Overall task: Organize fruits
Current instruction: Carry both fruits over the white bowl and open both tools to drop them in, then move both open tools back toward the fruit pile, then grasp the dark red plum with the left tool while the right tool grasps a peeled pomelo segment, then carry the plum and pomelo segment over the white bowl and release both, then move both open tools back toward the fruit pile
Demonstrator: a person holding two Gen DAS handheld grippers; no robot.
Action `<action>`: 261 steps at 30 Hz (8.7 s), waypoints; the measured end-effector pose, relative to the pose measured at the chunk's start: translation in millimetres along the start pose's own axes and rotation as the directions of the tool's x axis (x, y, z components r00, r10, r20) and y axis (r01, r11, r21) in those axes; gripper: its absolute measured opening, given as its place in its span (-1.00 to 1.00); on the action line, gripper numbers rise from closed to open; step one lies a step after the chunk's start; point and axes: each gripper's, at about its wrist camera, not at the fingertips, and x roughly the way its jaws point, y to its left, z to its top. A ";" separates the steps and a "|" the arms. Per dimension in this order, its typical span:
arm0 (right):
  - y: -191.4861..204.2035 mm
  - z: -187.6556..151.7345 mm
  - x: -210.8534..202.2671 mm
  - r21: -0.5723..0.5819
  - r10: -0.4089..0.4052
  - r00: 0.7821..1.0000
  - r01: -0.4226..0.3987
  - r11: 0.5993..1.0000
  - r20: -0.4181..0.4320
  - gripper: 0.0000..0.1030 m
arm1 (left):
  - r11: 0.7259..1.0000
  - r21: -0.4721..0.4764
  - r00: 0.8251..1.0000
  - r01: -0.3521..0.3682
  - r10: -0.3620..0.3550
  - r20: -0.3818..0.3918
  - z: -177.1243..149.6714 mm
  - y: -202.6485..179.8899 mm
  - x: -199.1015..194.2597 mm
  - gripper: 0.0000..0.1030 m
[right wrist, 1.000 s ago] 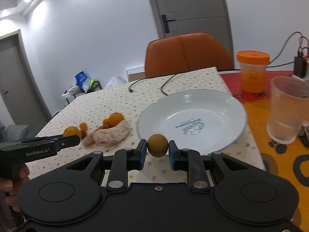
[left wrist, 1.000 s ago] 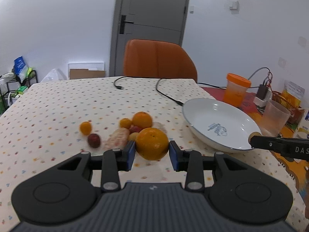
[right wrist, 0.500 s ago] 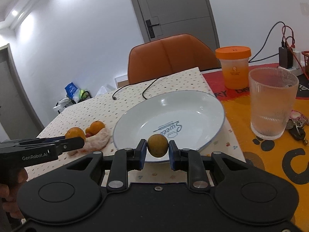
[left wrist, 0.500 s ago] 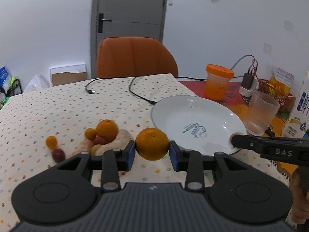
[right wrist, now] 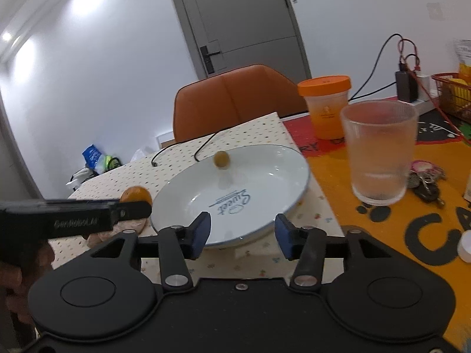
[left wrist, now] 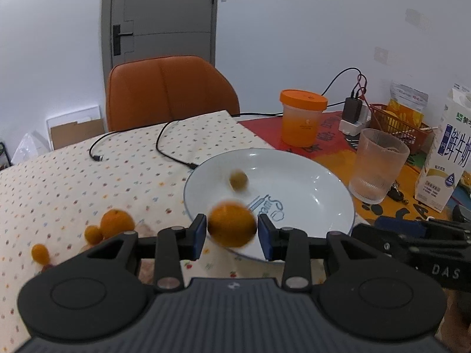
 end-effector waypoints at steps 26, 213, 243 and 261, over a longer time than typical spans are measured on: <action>23.0 -5.1 -15.6 -0.012 -0.058 0.998 0.058 0.998 0.005 0.57 | 0.985 -0.044 0.985 -0.170 0.169 -0.016 -28.7 53.2 -57.5 0.57; 28.9 23.2 12.9 0.044 -0.010 0.989 0.004 0.999 0.149 -0.84 | 0.997 -0.077 1.000 -0.005 0.004 -0.008 1.2 53.4 -3.9 -0.54; -12.2 10.4 7.2 0.142 -0.084 0.992 0.070 0.987 0.099 -0.14 | 0.999 -0.029 0.999 -0.034 0.033 -0.035 8.3 25.7 1.3 -0.20; 34.4 4.2 10.3 0.079 -0.058 0.996 0.053 0.996 0.074 0.87 | 0.981 -0.116 0.988 -0.157 0.155 -0.028 -13.2 78.5 -35.9 0.62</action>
